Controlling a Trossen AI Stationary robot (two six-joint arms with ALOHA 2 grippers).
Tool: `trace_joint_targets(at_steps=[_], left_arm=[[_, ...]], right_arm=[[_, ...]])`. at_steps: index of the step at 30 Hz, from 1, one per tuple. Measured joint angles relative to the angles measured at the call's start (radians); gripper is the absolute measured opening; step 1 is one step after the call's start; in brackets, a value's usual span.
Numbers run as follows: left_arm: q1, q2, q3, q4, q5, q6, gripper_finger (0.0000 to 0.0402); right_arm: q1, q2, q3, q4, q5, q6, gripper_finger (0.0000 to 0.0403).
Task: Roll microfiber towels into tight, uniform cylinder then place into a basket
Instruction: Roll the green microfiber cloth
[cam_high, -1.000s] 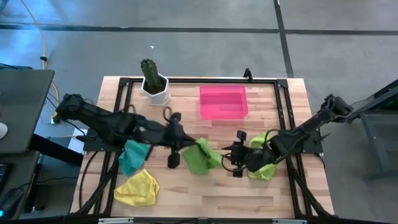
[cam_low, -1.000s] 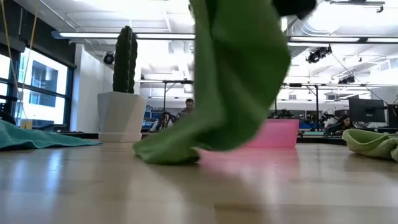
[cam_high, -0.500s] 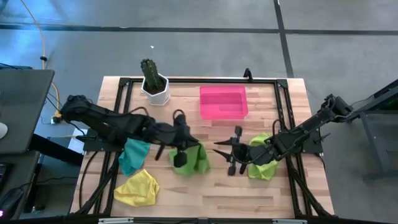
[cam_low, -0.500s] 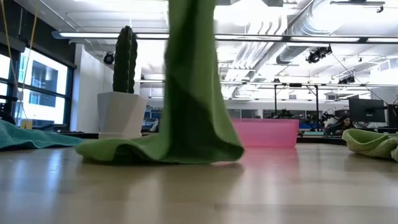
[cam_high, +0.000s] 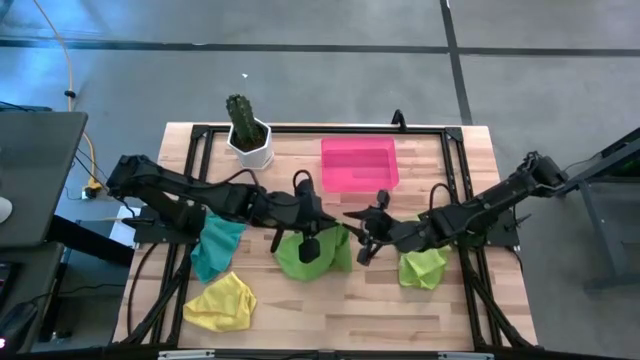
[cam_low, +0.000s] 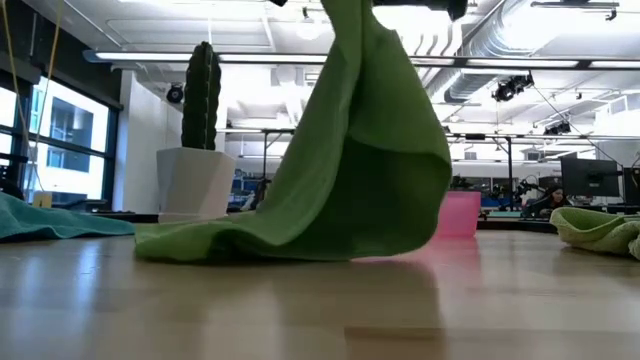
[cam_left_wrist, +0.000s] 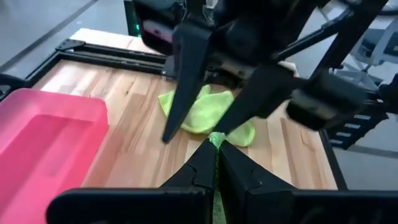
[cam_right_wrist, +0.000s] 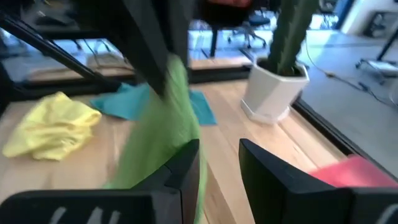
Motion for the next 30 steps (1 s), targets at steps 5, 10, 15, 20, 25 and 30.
trace_joint_targets(at_steps=[5, 10, 15, 20, 25, 30], left_arm=[[-0.001, -0.016, 0.0, -0.017, 0.001, 0.026, 0.0001], [-0.001, -0.023, 0.0, -0.012, 0.001, 0.027, 0.0001], [-0.001, -0.029, 0.0, -0.031, 0.001, 0.027, 0.0001], [-0.001, -0.025, 0.0, -0.078, 0.001, 0.019, 0.0001], [-0.001, -0.024, 0.0, -0.064, 0.0, 0.019, 0.0001], [0.008, -0.024, 0.0, -0.046, 0.0, 0.019, 0.0001]], right_arm=[[-0.008, 0.0, 0.0, -0.107, -0.018, 0.074, 0.0106], [-0.002, 0.0, 0.0, -0.187, -0.097, 0.13, 0.0106], [0.018, -0.017, 0.0, -0.193, -0.061, 0.11, 0.0106], [0.021, -0.079, 0.0, -0.161, -0.008, 0.067, 0.0106], [0.021, -0.109, 0.0, -0.084, -0.009, 0.069, 0.0106], [0.008, -0.094, 0.0, -0.062, -0.124, 0.068, 0.0106]])
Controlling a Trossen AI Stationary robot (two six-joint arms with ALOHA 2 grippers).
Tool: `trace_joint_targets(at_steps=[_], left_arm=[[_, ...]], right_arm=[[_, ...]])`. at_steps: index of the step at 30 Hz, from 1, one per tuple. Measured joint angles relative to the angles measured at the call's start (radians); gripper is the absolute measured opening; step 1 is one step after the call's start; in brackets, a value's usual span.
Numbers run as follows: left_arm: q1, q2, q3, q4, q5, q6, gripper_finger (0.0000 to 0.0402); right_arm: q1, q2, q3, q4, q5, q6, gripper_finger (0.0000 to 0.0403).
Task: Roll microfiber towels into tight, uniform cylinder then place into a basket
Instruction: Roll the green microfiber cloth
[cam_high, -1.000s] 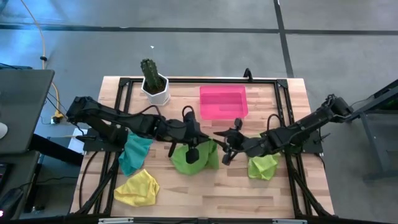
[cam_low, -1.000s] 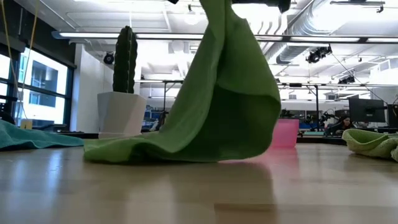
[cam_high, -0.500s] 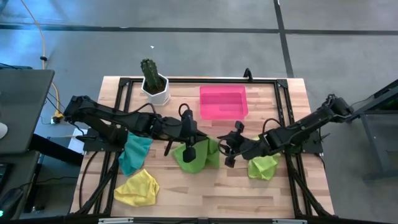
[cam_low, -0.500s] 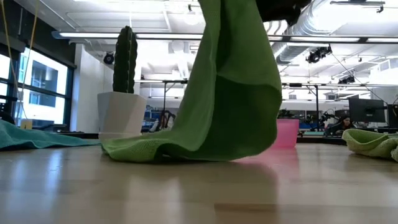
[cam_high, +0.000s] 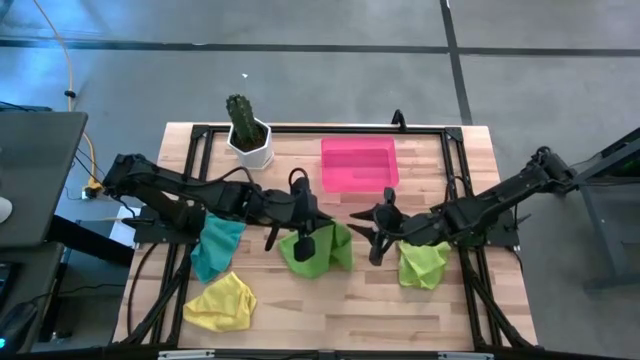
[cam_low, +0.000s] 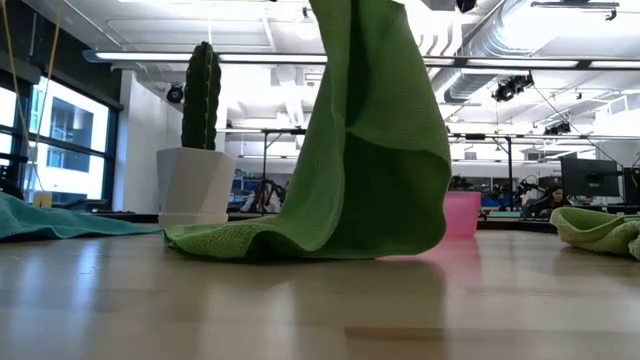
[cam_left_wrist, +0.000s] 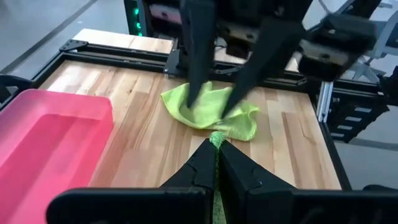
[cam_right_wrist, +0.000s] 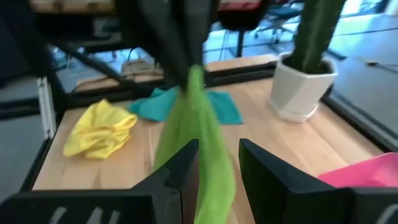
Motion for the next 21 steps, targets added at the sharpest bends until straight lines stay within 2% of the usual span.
trace_joint_targets(at_steps=[5, 9, 15, 21], left_arm=[[0.005, 0.0, 0.0, 0.001, 0.0, 0.0, 0.0001], [0.005, 0.0, 0.0, 0.001, 0.0, 0.0, 0.0001], [0.005, 0.0, 0.0, 0.001, 0.0, 0.0, 0.0001], [0.005, 0.0, 0.0, 0.014, 0.0, 0.0, 0.0001]], right_arm=[[-0.002, 0.024, 0.0, -0.001, -0.018, -0.06, 0.0112], [-0.002, 0.032, 0.0, -0.001, -0.022, -0.096, 0.0132], [-0.003, 0.029, 0.0, 0.002, -0.018, -0.097, 0.0173], [-0.015, 0.077, 0.0, -0.003, -0.026, -0.046, 0.0181]])
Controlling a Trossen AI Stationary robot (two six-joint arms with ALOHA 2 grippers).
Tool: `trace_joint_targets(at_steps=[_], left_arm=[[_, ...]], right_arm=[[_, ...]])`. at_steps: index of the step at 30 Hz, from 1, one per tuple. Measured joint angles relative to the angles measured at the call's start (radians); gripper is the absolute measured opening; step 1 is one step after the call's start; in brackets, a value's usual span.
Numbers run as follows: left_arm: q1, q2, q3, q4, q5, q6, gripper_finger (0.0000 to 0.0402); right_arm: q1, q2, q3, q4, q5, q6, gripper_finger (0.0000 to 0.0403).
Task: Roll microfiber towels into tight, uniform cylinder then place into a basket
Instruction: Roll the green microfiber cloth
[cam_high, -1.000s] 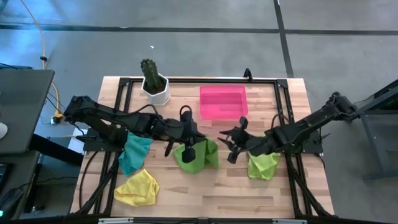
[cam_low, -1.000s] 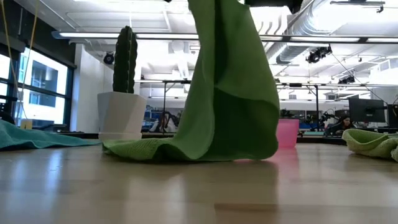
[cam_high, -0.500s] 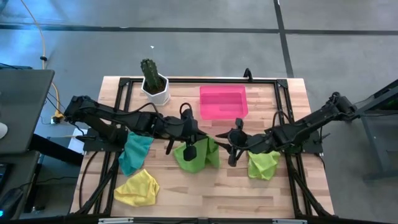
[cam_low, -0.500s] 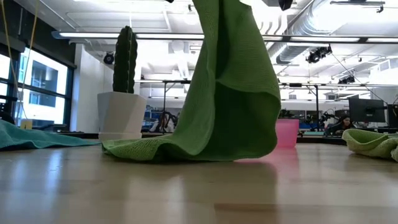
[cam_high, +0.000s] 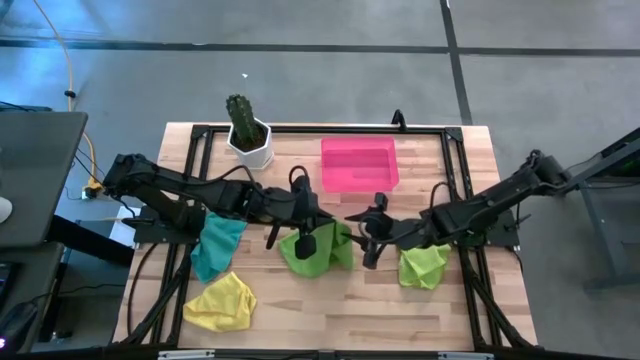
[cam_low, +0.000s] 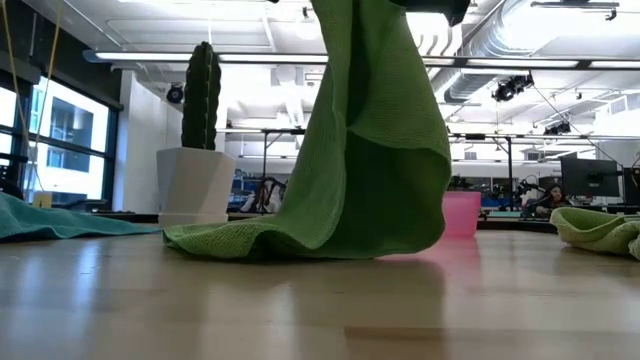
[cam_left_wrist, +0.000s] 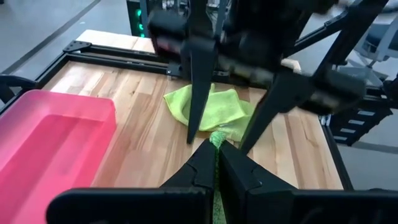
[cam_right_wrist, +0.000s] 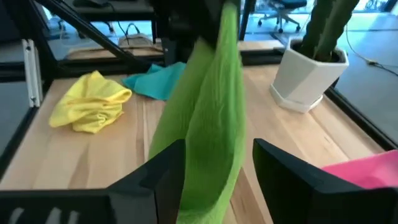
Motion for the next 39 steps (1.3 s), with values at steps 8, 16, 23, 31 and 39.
trace_joint_targets(at_steps=[8, 16, 23, 31, 39], left_arm=[[-0.001, 0.0, 0.0, -0.003, 0.0, 0.0, 0.0001], [-0.001, 0.0, 0.0, -0.013, 0.0, 0.0, 0.0001], [-0.001, 0.0, 0.0, -0.013, 0.0, 0.0, 0.0001], [-0.001, 0.0, 0.0, -0.012, 0.0, 0.0, 0.0001], [-0.007, 0.0, 0.0, -0.061, 0.36, 0.023, 0.0001]], right_arm=[[-0.02, 0.046, 0.0, -0.087, 0.0, 0.034, 0.0181], [-0.006, 0.042, 0.0, -0.345, -0.001, 0.201, 0.0181], [-0.006, 0.042, 0.0, -0.344, -0.018, 0.215, 0.0181], [-0.006, 0.042, 0.0, -0.345, -0.079, 0.211, 0.0181], [-0.006, 0.042, 0.0, -0.331, -0.081, 0.048, 0.0181]])
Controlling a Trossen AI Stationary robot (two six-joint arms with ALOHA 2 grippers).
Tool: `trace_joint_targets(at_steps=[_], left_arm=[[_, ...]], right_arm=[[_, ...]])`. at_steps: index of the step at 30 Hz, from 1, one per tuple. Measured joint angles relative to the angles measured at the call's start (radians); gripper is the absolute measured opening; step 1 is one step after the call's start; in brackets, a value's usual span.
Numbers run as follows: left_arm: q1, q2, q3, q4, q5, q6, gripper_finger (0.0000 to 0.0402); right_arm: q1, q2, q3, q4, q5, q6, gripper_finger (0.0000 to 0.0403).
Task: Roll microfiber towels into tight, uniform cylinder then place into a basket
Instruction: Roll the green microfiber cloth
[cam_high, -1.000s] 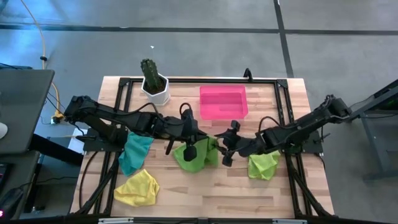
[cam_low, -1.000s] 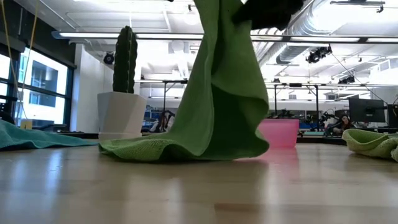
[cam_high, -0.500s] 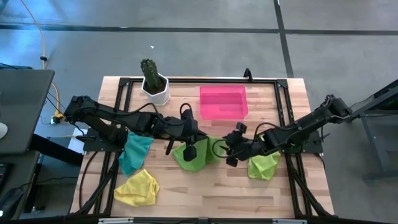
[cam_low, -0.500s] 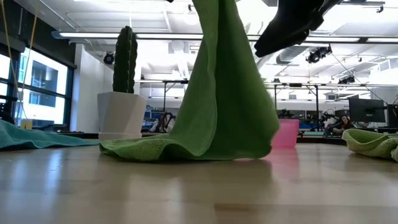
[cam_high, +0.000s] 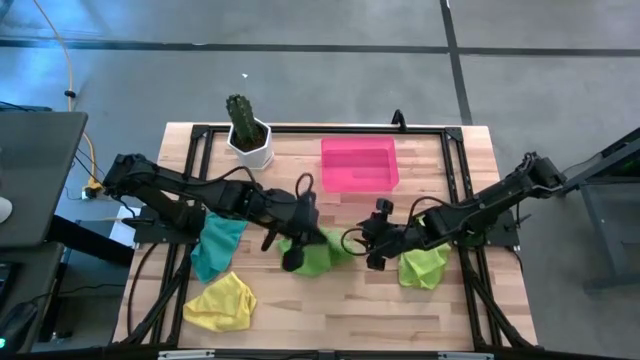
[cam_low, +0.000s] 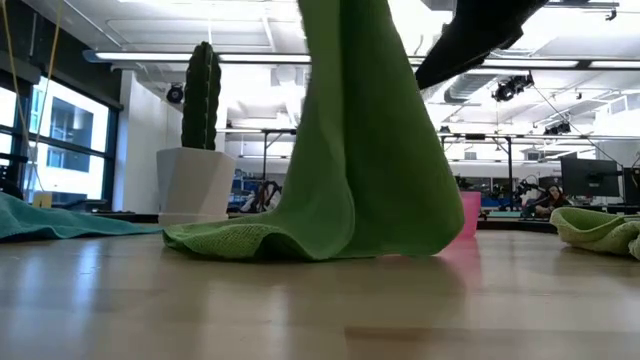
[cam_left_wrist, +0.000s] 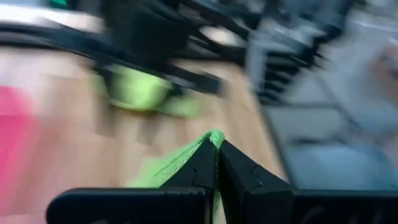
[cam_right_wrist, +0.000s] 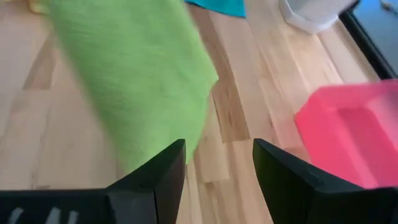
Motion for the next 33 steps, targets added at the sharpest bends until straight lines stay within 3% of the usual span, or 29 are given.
trace_joint_targets(at_steps=[3, 8, 13, 22, 33], left_arm=[[-0.013, 0.0, 0.0, -0.056, 0.056, 0.003, 0.0001], [-0.021, 0.0, 0.0, -0.117, -0.02, 0.006, 0.0001], [-0.023, 0.0, 0.0, -0.113, -0.04, 0.118, 0.0001], [-0.023, 0.0, 0.0, -0.065, -0.051, 0.32, 0.0001], [-0.023, 0.0, 0.0, -0.074, -0.123, 0.317, 0.0001]], right_arm=[[0.008, 0.0, 0.0, 0.083, -0.052, -0.096, 0.0181], [0.026, 0.0, 0.0, 0.325, -0.114, -0.274, 0.0181], [0.014, 0.002, 0.0, 0.472, -0.124, -0.357, 0.0181], [-0.035, 0.051, 0.0, 0.547, -0.276, -0.414, 0.0181], [-0.04, 0.077, 0.0, 0.562, -0.478, -0.481, 0.0181]])
